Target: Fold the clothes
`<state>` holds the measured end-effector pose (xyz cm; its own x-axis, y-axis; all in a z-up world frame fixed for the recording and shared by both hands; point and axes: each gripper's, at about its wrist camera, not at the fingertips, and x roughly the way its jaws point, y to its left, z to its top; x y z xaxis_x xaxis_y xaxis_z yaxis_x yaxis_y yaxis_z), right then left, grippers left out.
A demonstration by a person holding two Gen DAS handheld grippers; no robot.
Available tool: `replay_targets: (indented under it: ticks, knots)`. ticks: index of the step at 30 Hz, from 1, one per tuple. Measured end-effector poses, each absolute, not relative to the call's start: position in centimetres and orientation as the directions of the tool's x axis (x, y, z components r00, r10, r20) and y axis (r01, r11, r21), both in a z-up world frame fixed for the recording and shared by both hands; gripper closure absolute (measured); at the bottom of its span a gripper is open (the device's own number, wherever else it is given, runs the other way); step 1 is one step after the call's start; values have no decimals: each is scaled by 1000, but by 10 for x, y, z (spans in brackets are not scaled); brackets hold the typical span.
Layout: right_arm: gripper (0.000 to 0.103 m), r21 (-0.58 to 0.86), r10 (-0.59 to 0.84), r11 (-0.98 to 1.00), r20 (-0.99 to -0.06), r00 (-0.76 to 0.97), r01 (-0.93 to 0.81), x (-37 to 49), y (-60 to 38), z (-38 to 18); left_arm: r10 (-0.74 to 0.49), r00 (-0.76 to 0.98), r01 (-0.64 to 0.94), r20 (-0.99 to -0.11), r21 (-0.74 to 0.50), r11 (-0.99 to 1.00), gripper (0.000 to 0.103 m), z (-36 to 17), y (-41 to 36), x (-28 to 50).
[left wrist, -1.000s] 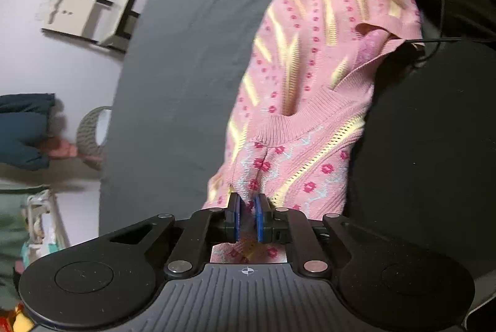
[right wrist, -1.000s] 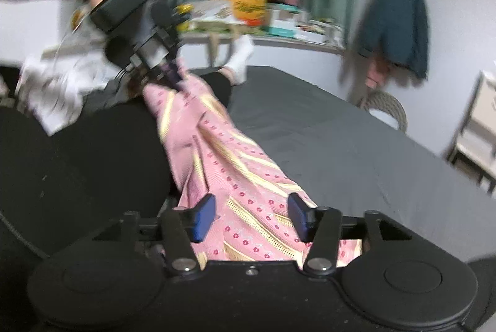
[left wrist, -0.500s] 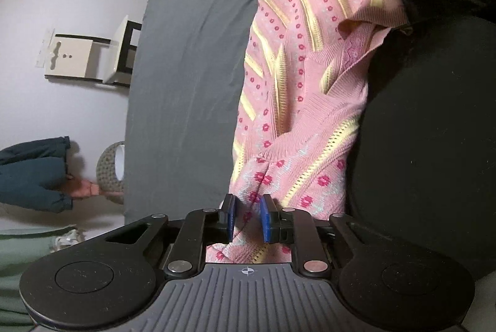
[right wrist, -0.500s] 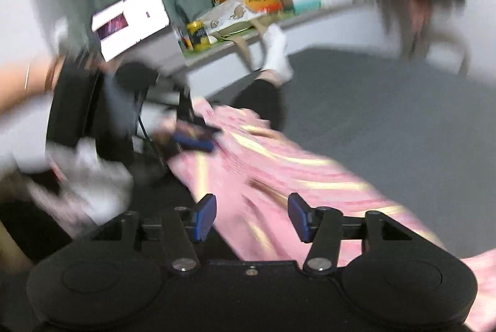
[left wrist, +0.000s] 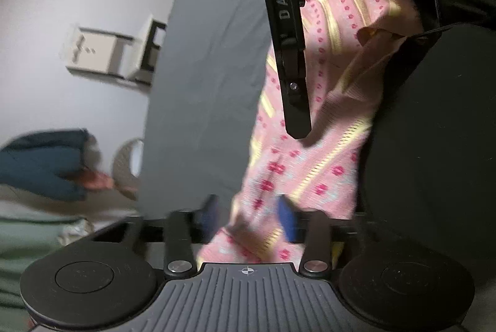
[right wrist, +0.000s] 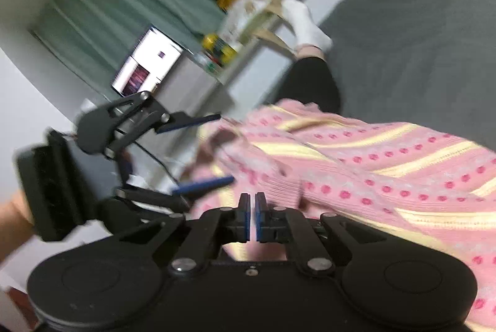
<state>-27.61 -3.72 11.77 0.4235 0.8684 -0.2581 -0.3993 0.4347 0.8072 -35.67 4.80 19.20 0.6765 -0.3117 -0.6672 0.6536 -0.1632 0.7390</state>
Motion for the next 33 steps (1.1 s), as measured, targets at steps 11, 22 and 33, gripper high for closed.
replay_targets:
  ticks: [11, 22, 33]
  knots:
    - [49, 807, 823, 485, -292, 487, -336, -267, -49, 108, -349, 650, 648, -675, 732, -211, 33, 200, 37, -363]
    - [96, 825, 870, 422, -253, 422, -376, -268, -29, 101, -323, 657, 646, -681, 730, -224, 33, 195, 36, -370]
    - [96, 805, 914, 311, -107, 392, -506, -293, -40, 129, -374, 611, 654, -698, 711, -259, 33, 203, 29, -380]
